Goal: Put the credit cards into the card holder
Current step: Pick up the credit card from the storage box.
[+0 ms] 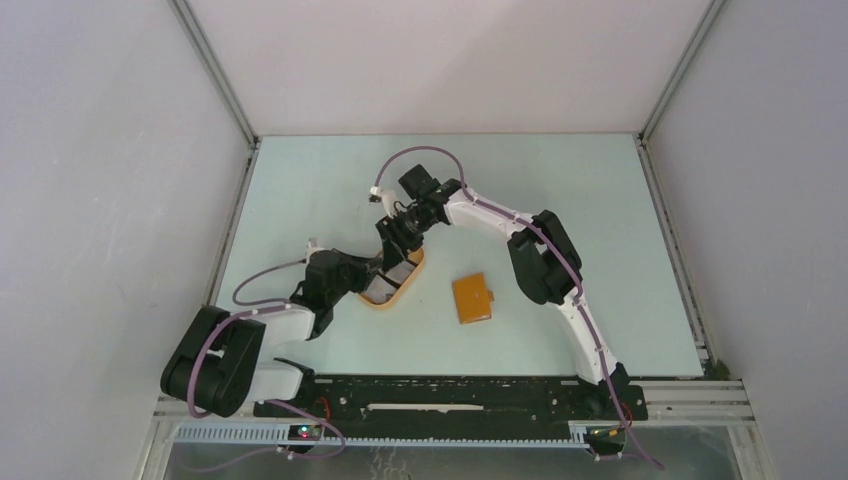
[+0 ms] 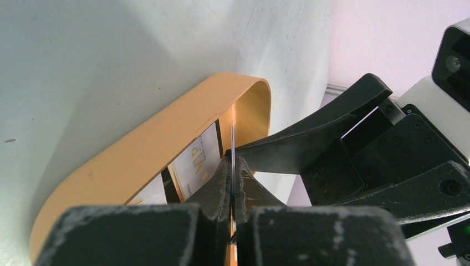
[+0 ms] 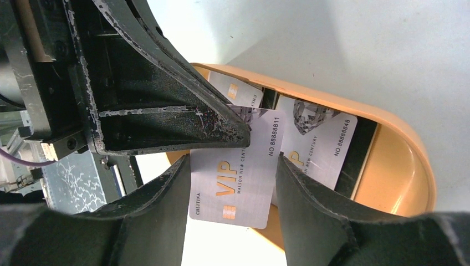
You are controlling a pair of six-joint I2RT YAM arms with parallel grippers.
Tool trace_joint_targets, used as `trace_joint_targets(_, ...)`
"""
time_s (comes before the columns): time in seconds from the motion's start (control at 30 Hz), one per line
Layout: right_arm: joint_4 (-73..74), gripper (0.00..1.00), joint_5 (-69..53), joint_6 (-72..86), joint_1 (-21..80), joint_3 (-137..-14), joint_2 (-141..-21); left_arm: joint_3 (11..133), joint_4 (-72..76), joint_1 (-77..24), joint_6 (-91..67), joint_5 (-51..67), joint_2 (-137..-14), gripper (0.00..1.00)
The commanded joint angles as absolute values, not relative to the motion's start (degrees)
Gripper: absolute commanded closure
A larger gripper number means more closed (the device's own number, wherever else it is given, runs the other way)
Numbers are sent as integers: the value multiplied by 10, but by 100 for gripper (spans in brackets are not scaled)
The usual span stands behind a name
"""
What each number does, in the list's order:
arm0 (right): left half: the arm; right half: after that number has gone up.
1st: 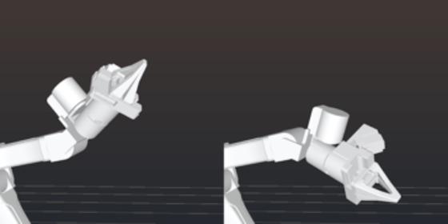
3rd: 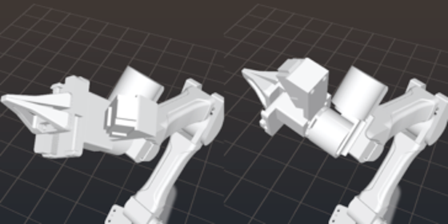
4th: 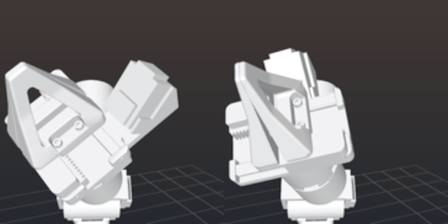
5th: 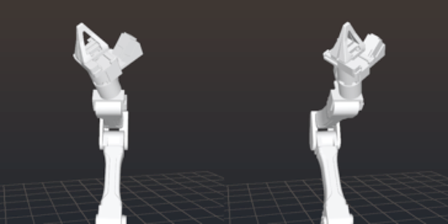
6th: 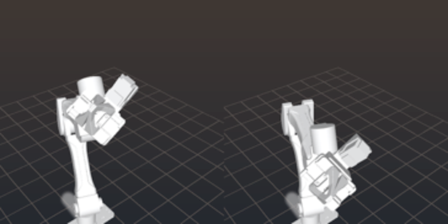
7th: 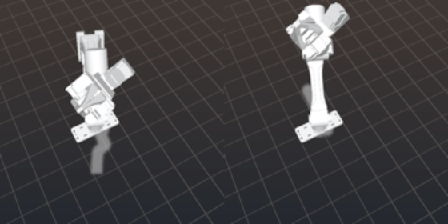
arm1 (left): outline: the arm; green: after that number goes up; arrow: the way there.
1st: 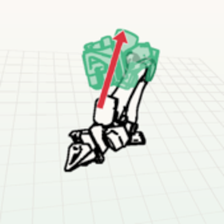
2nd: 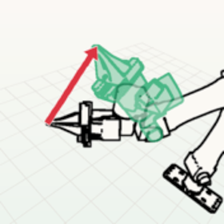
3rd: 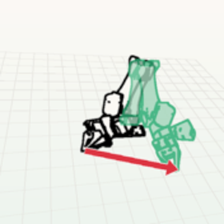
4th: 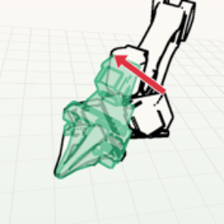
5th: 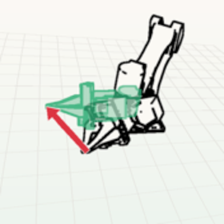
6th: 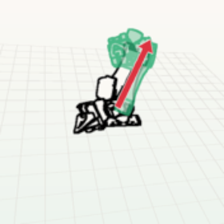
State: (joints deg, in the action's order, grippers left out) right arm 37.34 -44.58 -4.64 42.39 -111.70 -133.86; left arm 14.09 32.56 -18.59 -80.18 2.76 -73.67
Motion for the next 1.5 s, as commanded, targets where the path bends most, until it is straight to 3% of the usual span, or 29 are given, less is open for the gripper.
trace_joint_targets(0.0, 365, 40, -440, -53, 419, -1122, -1302, 177, 361, -190, -768, 25, -752, 100)
trace_joint_targets(0.1, 368, 34, -447, -57, 414, -1121, -1296, 178, 361, -190, -748, 13, -753, 100)
trace_joint_targets(0.3, 370, 31, -459, -59, 407, -1122, -1296, 184, 337, -190, -709, -18, -742, 97)
trace_joint_targets(0.77, 377, 29, -464, -57, 405, -1127, -1306, 194, 329, -190, -682, -14, -748, 86)
trace_joint_targets(1.17, 381, 28, -468, -56, 404, -1129, -1310, 194, 343, -189, -680, -4, -768, 86)
trace_joint_targets(1.47, 381, 28, -471, -55, 402, -1129, -1310, 184, 338, -189, -677, -4, -753, 79)
